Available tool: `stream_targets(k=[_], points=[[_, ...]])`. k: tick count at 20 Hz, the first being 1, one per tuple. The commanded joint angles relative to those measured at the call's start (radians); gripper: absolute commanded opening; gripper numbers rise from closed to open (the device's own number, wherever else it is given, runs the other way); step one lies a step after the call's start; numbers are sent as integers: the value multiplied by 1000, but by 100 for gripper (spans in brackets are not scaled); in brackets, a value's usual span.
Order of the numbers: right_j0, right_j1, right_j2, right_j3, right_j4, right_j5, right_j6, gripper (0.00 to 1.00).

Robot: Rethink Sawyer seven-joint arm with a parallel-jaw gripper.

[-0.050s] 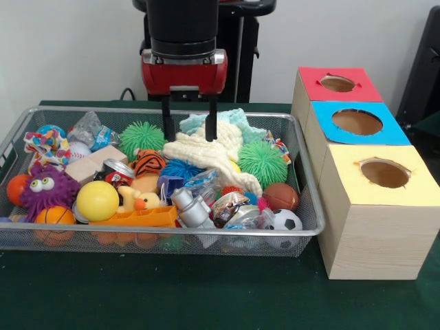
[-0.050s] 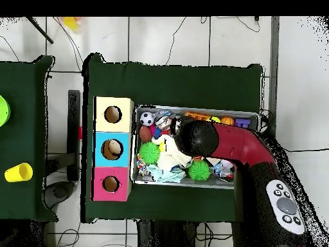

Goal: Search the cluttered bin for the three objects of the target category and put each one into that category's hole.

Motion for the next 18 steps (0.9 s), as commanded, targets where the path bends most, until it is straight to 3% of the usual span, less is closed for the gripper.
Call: stream_targets(k=[1,7,18], points=[[-81,-82,84,114,-48,94,-140,100],[-158,-47,119,93,-79,95,-195,100],[-216,67,158,80,-155,-13,-165,100]])
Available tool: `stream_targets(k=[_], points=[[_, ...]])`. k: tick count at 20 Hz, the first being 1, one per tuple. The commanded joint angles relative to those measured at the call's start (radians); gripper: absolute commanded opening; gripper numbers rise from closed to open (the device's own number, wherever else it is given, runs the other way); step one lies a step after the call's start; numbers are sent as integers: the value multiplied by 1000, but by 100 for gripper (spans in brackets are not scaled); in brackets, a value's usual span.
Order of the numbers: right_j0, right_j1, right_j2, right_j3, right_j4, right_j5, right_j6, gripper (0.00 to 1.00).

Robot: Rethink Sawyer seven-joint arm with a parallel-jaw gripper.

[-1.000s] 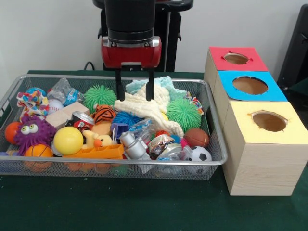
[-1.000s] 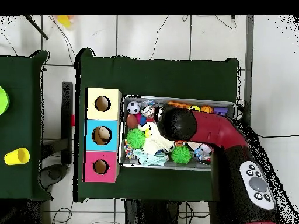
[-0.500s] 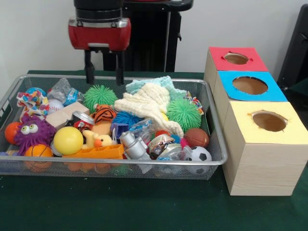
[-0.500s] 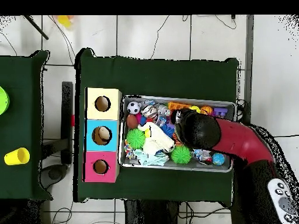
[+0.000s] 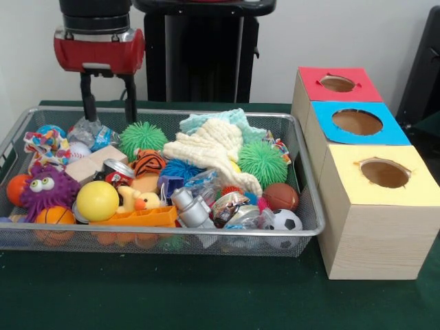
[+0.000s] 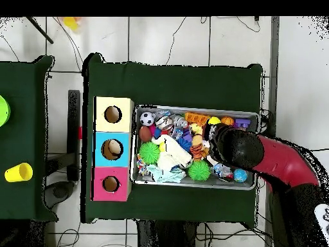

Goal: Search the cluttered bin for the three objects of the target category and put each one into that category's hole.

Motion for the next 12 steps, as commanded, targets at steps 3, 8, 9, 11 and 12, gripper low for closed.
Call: stream_targets(k=[3,8,9,11,12], points=[[-35,130,112,43,-147,-54,-143,100],[-67,154,126,41,-190,-75,-135,100],[-73,154,129,35,-192,-64,-138,100],[-92,145,144,29,-200,-50,-150,100],[-105,134,150,36,-206,-48,-155,100]])
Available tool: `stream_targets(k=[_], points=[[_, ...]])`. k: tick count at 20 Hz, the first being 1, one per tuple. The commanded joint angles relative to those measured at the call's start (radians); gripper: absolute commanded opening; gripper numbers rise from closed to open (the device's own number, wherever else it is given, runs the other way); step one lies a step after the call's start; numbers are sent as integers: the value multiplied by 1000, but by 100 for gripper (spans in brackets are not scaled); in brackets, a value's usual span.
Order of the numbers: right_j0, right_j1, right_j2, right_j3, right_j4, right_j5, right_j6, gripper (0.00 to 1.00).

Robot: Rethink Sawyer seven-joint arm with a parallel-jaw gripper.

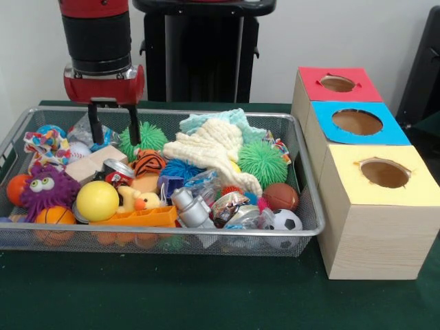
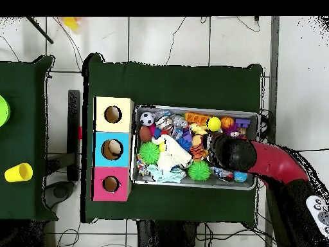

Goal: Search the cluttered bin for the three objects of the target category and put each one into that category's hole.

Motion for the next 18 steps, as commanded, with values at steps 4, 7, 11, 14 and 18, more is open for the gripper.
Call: stream_targets(k=[4,7,11,14,18], points=[[-81,22,135,7,-93,2,-178,100],[-97,40,146,-11,-108,28,-193,100],[-125,40,156,0,-133,36,-197,100],[-124,55,141,3,-169,24,-184,100],[-115,91,118,-8,-221,10,-171,100]])
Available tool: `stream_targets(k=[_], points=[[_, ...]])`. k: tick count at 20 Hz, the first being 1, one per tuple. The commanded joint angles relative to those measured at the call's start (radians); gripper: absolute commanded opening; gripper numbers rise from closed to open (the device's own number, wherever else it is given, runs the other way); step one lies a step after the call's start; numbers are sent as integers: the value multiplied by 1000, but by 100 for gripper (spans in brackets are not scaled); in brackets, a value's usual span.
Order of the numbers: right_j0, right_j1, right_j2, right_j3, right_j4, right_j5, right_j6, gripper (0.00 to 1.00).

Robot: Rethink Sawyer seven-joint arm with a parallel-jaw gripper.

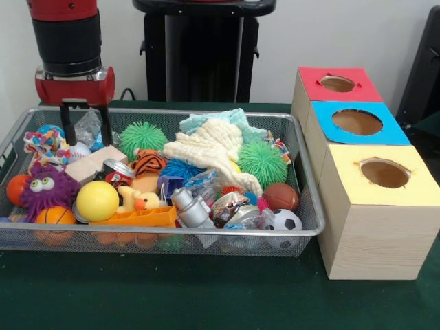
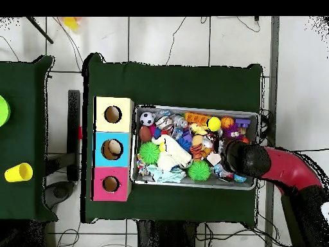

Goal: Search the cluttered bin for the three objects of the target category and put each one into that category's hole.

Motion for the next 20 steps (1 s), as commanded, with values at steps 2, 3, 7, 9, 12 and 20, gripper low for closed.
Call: stream_targets(k=[2,3,7,9,12,20], points=[[-15,104,52,-20,-127,8,-176,100],[-20,117,53,-26,-133,6,-178,100],[-45,156,66,-46,-155,11,-193,100],[-62,177,73,-59,-165,15,-202,100],[-87,160,89,-59,-165,47,-224,100],[-152,94,117,-2,-186,69,-253,100]])
